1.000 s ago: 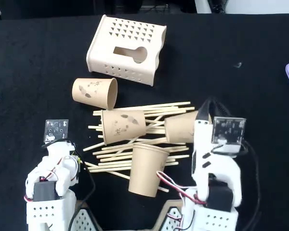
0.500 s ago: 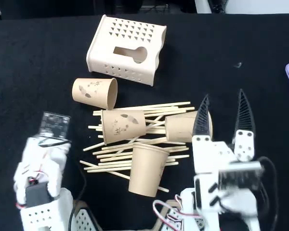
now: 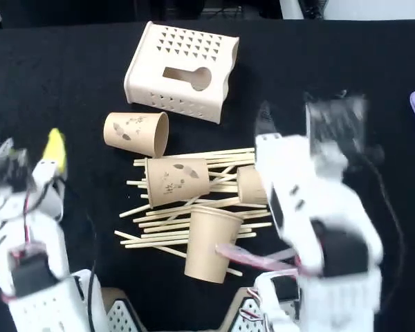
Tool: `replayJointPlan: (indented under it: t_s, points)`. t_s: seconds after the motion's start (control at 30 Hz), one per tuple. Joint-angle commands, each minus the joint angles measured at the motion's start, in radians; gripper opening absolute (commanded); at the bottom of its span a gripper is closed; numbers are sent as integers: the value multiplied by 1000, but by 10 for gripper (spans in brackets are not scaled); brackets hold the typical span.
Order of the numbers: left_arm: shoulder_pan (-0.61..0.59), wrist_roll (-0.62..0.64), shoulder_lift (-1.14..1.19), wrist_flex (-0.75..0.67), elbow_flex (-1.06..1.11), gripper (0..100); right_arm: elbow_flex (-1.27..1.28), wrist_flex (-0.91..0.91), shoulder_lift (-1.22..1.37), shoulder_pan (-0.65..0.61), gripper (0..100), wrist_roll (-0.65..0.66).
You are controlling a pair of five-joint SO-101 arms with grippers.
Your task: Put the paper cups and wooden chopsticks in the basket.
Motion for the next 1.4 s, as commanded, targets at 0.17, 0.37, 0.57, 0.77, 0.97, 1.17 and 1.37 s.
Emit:
replayJointPlan:
  t_s: [0.17, 0.37, 0.57, 0.77, 0.97, 1.17, 1.37]
  points:
    - [101, 167, 852, 124, -618, 259, -111, 11, 363, -9, 329, -164]
    - [151, 334, 1339, 305, -1104, 264, -125, -141, 503, -8, 328, -313]
    - [237, 384, 1722, 430, -1557, 264, -124, -195, 607, -8, 328, -394]
    - [286, 381, 1990, 425, -1905, 264, -124, -224, 667, -8, 328, -394]
    - [315, 382, 2252, 331, -2198, 261, -102, -245, 693, 38, 328, -388]
    - [340, 377, 2453, 384, -2439, 263, -51, -304, 693, 48, 328, -387]
    - [392, 284, 2565, 600, -2615, 263, 8, -402, 688, 52, 328, -387]
